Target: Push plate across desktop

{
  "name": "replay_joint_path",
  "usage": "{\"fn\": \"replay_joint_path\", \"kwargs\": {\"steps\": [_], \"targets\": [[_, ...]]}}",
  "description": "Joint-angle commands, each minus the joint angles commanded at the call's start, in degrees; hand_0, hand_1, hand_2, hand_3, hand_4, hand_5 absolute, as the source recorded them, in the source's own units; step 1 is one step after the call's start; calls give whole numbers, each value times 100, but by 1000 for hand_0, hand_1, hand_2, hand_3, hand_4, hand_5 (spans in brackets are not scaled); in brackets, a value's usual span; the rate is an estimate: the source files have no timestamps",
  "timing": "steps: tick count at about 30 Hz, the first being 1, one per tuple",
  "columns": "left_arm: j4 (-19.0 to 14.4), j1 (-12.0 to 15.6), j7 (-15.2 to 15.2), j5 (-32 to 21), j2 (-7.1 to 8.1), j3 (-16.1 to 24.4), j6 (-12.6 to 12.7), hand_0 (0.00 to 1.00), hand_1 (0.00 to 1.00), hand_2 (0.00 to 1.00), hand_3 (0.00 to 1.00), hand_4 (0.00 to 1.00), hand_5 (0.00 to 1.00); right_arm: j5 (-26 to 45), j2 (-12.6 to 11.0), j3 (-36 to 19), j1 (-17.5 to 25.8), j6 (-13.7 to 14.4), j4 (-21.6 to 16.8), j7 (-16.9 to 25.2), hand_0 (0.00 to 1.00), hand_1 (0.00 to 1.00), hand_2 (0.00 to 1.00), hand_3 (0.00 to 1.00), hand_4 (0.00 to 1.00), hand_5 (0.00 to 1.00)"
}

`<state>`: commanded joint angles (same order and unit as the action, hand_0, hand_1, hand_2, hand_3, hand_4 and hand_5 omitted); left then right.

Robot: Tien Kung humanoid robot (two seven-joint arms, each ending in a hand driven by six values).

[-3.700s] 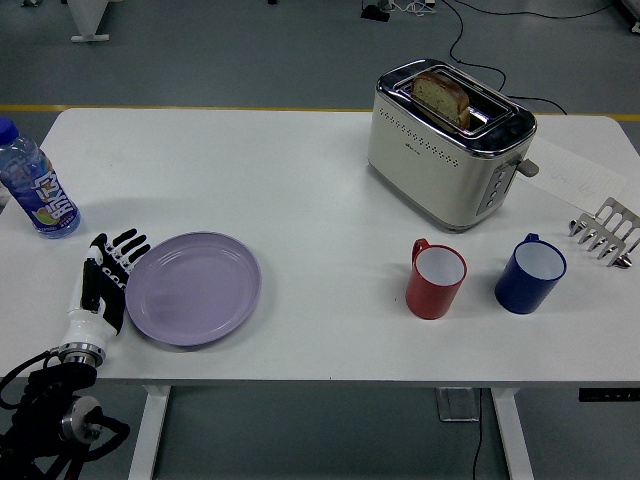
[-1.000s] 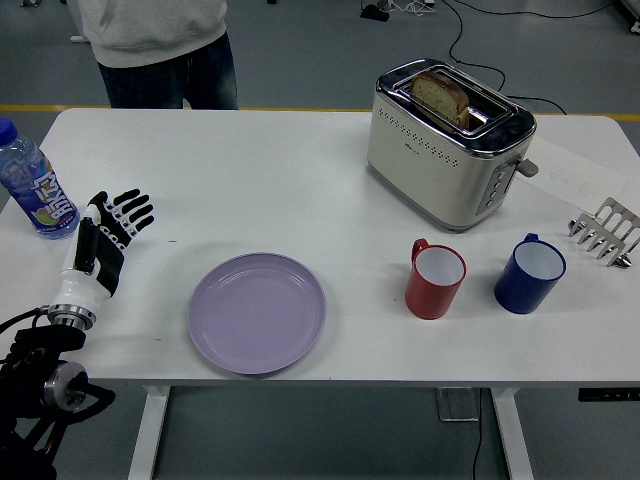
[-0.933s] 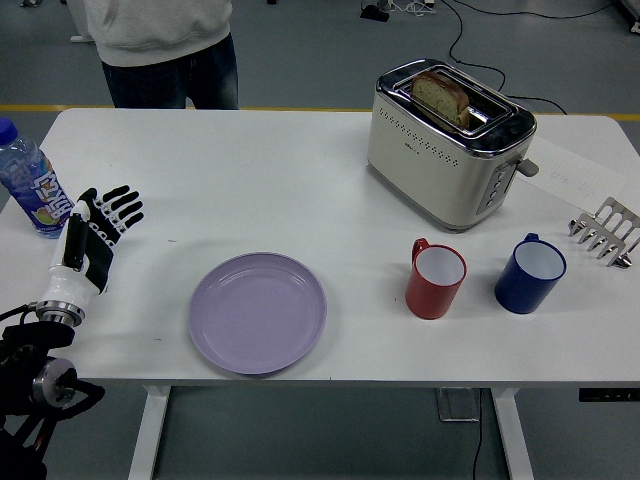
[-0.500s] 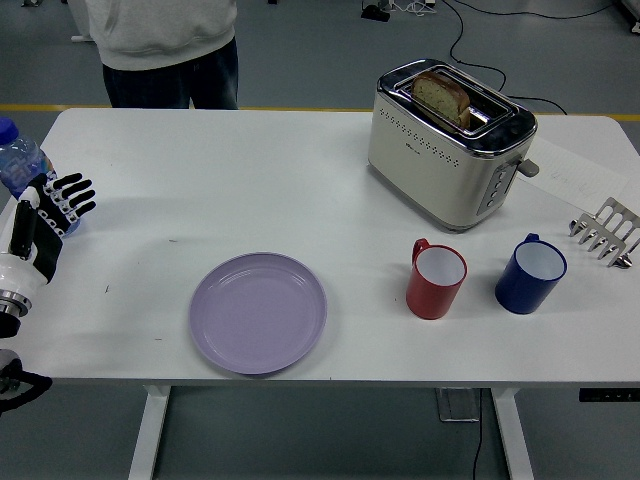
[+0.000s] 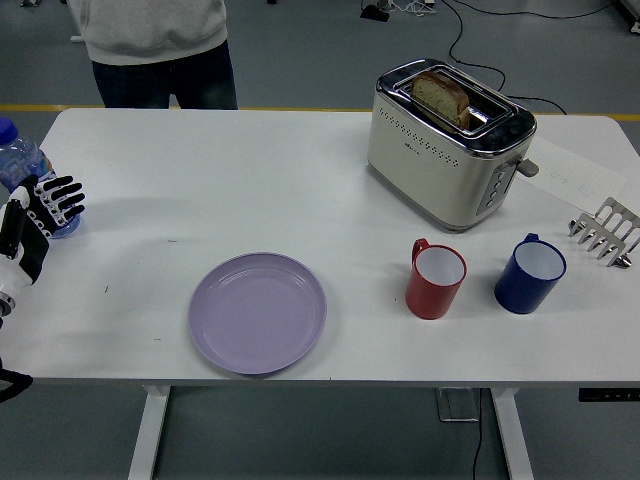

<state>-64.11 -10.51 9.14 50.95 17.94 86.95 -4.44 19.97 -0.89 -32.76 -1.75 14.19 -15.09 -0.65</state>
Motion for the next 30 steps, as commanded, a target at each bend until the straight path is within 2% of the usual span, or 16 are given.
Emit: {"fn": "replay_joint_path", "kwargs": {"steps": [10, 11, 19, 30], "targets": [[-14, 49, -41, 34, 26, -81, 26, 763, 743, 712, 666, 523, 998, 23, -12, 7, 37, -16, 14, 63, 598, 559, 670, 621, 399, 519], [-16, 54, -37, 43, 30, -86, 33, 737, 729, 705, 665, 527, 998, 29, -13, 11, 40, -19, 16, 70, 598, 559, 670, 621, 397, 518], [-65, 70, 123, 66, 53, -137, 227, 721, 718, 702, 665, 529, 998, 150, -13, 82, 58, -36, 22, 137, 598, 557, 670, 620, 397, 517], [-54, 19, 139, -7, 53, -150, 325, 721, 704, 686, 664, 531, 998, 236, -21, 148, 35, -43, 18, 164, 598, 557, 669, 620, 397, 516]]}}
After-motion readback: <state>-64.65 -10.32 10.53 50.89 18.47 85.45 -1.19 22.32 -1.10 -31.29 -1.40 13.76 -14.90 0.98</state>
